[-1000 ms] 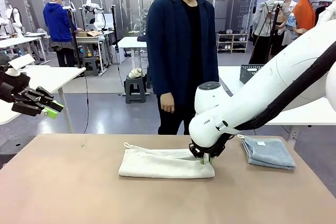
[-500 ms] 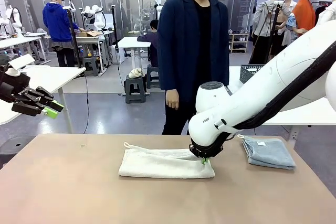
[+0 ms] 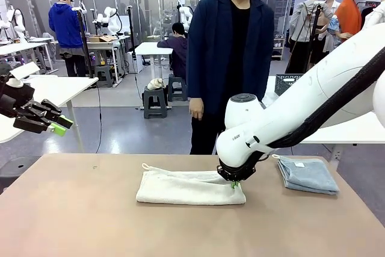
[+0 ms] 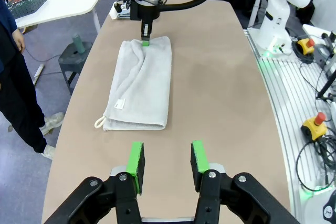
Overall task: Fold the towels and place them in the basket.
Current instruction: When a person lays out a Towel with hook on the table, fold it in half twice.
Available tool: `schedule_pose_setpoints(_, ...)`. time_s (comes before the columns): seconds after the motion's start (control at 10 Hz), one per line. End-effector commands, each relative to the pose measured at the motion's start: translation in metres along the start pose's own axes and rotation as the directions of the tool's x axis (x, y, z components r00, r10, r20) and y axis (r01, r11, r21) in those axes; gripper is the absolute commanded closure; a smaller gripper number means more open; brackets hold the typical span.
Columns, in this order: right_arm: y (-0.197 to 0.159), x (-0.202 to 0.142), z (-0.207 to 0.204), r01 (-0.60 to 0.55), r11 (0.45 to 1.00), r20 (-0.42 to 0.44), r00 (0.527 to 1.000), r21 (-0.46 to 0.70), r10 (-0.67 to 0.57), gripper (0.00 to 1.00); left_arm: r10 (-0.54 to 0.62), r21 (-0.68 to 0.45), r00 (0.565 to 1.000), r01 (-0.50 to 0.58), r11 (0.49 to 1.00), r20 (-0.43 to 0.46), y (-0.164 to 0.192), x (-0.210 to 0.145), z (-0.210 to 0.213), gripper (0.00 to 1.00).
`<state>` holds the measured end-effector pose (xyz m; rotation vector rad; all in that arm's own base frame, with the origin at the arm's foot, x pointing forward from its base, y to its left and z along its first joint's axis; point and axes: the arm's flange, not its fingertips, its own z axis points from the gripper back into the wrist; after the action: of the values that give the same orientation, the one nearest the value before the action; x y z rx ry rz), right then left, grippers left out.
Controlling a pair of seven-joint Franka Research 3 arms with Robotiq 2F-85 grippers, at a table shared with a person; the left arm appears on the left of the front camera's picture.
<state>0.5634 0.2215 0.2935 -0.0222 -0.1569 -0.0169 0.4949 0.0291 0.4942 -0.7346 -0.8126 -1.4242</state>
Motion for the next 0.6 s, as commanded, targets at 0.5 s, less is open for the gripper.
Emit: schedule_pose_setpoints(0.5,-0.026,-0.007,-0.002,-0.004,0.999,0.003,1.000,0.035,0.004,0.88,-0.007,-0.002,1.000,0.007,1.000,0.003,-0.001,0.000,0.001,0.53)
